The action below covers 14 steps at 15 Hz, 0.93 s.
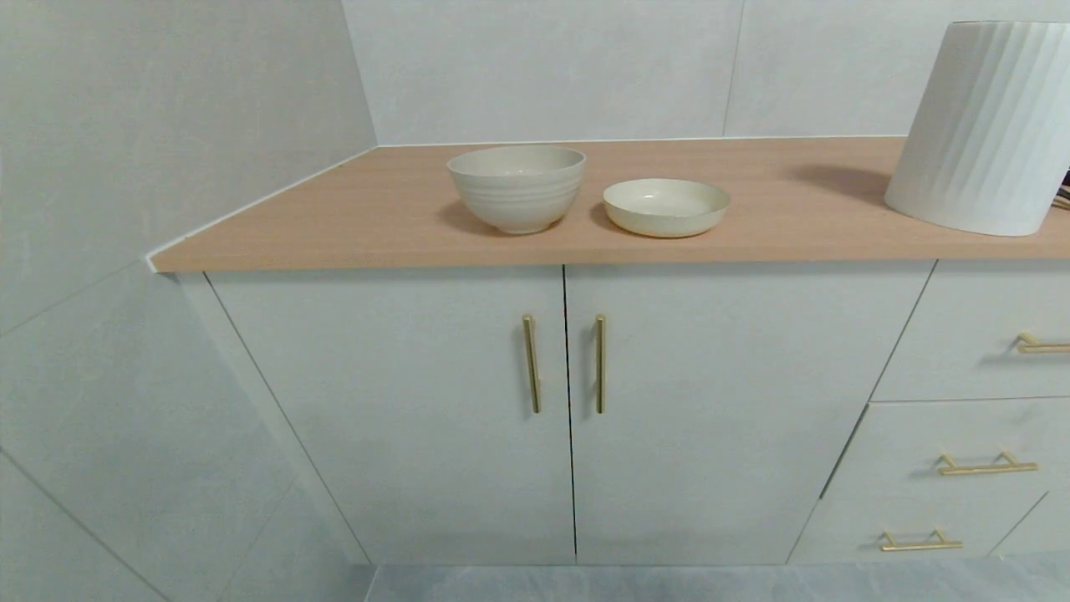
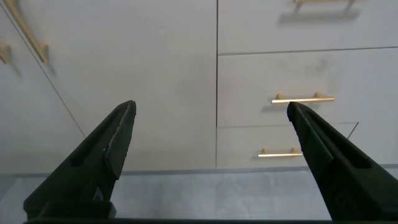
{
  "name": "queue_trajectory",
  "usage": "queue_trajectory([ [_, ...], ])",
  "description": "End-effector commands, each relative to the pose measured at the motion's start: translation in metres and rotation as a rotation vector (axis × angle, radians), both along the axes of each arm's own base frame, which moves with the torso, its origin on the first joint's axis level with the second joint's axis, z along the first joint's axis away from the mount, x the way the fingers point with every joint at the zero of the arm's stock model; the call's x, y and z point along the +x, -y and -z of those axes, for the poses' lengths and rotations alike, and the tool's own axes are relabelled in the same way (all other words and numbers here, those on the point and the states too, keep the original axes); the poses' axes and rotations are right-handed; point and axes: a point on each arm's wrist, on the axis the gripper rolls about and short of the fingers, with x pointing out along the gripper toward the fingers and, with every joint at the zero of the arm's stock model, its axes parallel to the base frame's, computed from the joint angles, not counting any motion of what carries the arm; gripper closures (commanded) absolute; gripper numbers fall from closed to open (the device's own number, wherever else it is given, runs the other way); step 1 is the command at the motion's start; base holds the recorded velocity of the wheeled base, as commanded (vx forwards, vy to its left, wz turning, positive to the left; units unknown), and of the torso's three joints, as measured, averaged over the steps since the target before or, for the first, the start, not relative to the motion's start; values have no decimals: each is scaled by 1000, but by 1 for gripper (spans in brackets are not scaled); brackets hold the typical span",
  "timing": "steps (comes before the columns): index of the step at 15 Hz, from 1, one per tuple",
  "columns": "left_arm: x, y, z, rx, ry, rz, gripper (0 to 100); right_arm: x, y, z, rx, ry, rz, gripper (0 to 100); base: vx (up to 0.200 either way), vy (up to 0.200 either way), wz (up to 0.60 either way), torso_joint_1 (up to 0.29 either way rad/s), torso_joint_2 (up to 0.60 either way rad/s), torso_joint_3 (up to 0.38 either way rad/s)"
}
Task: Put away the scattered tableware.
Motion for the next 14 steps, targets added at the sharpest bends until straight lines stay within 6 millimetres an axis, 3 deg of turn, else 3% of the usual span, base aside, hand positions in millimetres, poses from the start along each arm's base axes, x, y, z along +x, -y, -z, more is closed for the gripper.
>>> queue_trajectory([
  [1, 0, 0, 0, 0, -1, 0, 0, 0, 0, 0, 0, -1, 0, 0, 0, 0, 0, -36, 115, 27],
  [14, 0, 0, 0, 6, -2, 1, 0, 0, 0, 0, -14, -4, -3, 0, 0, 0, 0, -1, 5, 4],
])
